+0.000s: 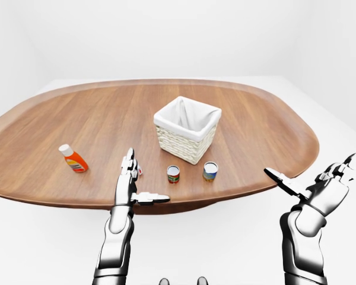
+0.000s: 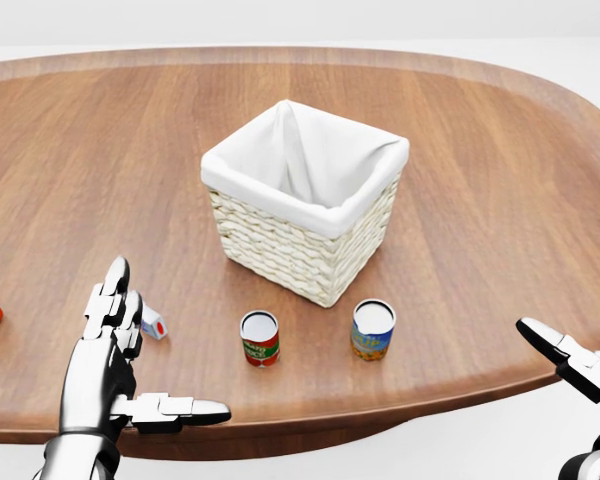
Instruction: Pick up the alphabet soup and the cream cheese box, and put them in the basket.
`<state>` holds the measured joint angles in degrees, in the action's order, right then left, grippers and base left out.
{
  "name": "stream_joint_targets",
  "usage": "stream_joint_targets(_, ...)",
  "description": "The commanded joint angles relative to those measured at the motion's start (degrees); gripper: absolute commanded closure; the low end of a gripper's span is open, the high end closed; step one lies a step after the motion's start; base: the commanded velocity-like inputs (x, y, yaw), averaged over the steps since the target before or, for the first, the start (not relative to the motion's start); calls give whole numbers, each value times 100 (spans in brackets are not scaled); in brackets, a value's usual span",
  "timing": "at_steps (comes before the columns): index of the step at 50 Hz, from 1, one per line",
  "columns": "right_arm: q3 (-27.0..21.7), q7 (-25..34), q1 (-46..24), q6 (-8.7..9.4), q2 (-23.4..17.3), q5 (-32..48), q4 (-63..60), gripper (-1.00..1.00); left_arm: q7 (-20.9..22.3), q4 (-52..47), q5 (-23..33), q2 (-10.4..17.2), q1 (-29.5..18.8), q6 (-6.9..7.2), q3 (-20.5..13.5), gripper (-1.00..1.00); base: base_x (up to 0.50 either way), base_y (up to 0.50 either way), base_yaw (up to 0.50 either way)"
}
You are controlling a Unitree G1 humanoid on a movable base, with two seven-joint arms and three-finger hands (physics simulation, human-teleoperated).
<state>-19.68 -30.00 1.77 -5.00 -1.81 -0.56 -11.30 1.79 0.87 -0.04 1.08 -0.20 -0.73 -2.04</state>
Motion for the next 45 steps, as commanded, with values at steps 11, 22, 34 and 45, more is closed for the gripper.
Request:
stream_joint_targets(11, 0, 0, 11, 0, -1, 1, -2, -100, -42, -43, -58, 0, 1, 4, -40, -100, 19, 0, 0)
stream_joint_targets(22, -1, 0, -4, 0, -4, 9, 28, -100, -90, -57, -143, 6, -19, 32, -89, -100, 19, 0, 0)
stream_joint_targets(34, 5, 0, -14, 0, -5, 11, 20, -100, -117, -3, -174, 13, -52, 27, -101, -100, 19, 0, 0)
stream_joint_targets(45, 5, 0, 0, 0, -2, 6, 6, -100, -129, 52, -224, 21, -88, 38, -130, -100, 19, 0, 0)
